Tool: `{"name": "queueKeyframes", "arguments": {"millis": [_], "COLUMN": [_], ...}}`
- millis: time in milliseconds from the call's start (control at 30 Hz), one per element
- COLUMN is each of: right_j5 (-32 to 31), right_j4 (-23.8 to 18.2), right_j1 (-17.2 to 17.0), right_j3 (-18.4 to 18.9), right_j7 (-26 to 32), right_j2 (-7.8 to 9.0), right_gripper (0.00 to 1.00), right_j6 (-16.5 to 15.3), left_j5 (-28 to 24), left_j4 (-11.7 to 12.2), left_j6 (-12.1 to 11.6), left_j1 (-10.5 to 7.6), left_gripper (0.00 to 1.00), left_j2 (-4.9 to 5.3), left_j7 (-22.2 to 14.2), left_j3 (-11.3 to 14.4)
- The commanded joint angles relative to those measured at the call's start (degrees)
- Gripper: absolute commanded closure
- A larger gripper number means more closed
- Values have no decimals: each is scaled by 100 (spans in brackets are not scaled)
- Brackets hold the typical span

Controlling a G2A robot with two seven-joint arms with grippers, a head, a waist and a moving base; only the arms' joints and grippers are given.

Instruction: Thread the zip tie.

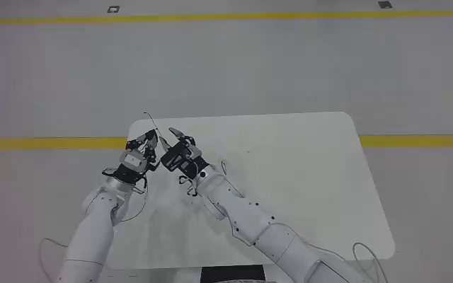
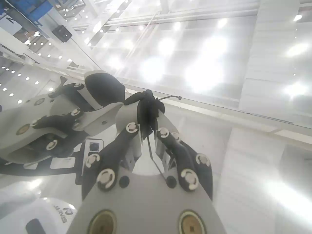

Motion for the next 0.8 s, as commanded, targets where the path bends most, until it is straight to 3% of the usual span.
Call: {"name": "queueKeyframes", "arguments": {"millis": [0,233,300,333,767], "right_j5": [0,0,0,0,0], "right_j4": [21,95,116,123,136], "right_j1": [23,70,85,92,89], "right_j3": [-23,-73,-92,-99,-160], "right_j7": [-11,-20,-13,-10,169], "right_j2": [-12,-52,-59,-61,106], "right_gripper": [76,80,90,100,100], "right_j6": [8,-1,-4,-2,283], "left_j5": [0,0,0,0,0], "left_j4": [0,0,0,0,0], "left_j6": [0,0,0,0,0], "left_j1": [0,0,0,0,0], "left_gripper": [100,100,100,100,100], "left_j2": [0,0,0,0,0], "left_j7": [0,0,0,0,0], "left_j3": [0,0,0,0,0]}}
